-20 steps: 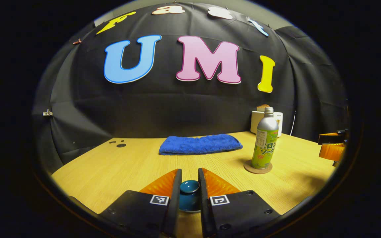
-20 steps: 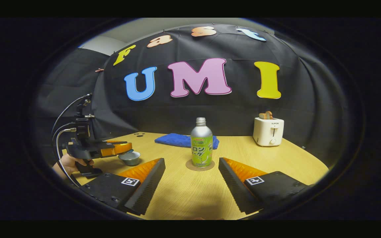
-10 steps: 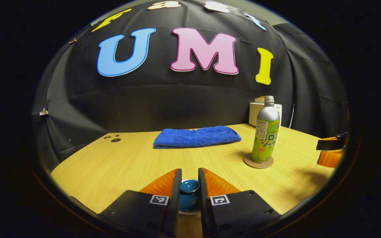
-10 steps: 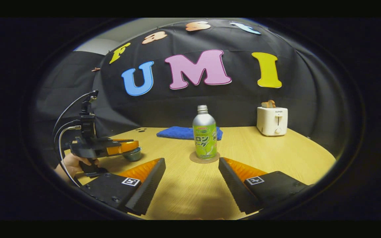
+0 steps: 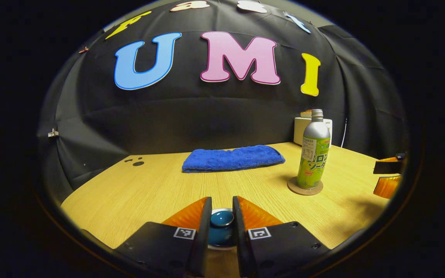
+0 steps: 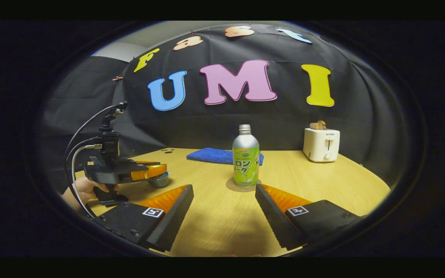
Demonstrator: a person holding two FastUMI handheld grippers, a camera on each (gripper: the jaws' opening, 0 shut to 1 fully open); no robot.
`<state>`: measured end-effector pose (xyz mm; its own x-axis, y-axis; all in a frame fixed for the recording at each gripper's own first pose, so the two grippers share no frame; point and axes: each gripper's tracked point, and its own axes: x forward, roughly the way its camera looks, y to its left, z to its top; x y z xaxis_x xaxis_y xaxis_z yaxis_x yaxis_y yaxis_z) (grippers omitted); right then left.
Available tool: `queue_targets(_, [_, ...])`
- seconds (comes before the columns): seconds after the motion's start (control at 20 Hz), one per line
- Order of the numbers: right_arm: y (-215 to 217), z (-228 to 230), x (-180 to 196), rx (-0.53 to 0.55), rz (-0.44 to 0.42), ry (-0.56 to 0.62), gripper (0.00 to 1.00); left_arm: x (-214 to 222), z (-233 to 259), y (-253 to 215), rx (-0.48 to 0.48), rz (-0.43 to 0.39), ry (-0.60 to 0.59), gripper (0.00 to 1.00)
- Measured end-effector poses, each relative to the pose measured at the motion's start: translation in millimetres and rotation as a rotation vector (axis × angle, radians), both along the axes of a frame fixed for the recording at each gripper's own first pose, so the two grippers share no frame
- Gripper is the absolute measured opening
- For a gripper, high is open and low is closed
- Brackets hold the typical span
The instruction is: Open the teacup lid with one hand, grasp the water bottle and pour water into the teacup with the other hand; after pouring, place the water bottle on the coaster and then close the teacup lid.
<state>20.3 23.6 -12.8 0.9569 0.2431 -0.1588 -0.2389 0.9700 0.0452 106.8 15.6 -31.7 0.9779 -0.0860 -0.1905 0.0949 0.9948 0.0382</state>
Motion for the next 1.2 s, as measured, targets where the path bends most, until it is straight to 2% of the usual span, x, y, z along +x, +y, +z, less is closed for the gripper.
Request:
queue_targets(0.15, [0,-2,0,-0.006,-0.002,0.002,1.00,-3,1,3,-0.016,0.008,-0.011,0.39])
queue_targets(0.2, [-1,-1,1,-0.010,-0.004,-0.001,1.00,-6,1,3,-0.019,0.009,-0.009,0.48])
queue_targets(0.25, [-3,-1,2,-0.012,-0.006,-0.006,1.00,-8,2,4,-0.024,0.013,-0.012,0.51])
queue_targets(0.3, [-3,1,3,-0.014,-0.009,-0.012,1.00,-11,2,4,-0.027,0.018,-0.017,0.70])
queue_targets(0.4, [-5,4,6,-0.008,-0.013,-0.028,1.00,-18,4,1,-0.026,0.014,-0.032,0.93])
queue_targets(0.45, [-4,5,7,-0.003,-0.013,-0.037,1.00,-24,9,1,-0.022,0.019,-0.052,0.99])
queue_targets(0.75, [-6,18,19,-0.032,-0.035,-0.110,0.99,-57,48,-6,-0.099,0.042,-0.235,0.98])
queue_targets(0.9, [-5,17,22,-0.018,-0.053,-0.116,0.99,-75,57,-9,-0.063,0.048,-0.286,0.98])
queue_targets(1.1, [3,9,27,-0.022,-0.062,-0.120,1.00,-86,49,-26,-0.083,0.004,-0.290,0.98])
queue_targets(1.2, [6,4,32,-0.045,-0.073,-0.114,0.99,-85,36,-24,-0.081,0.018,-0.244,0.98])
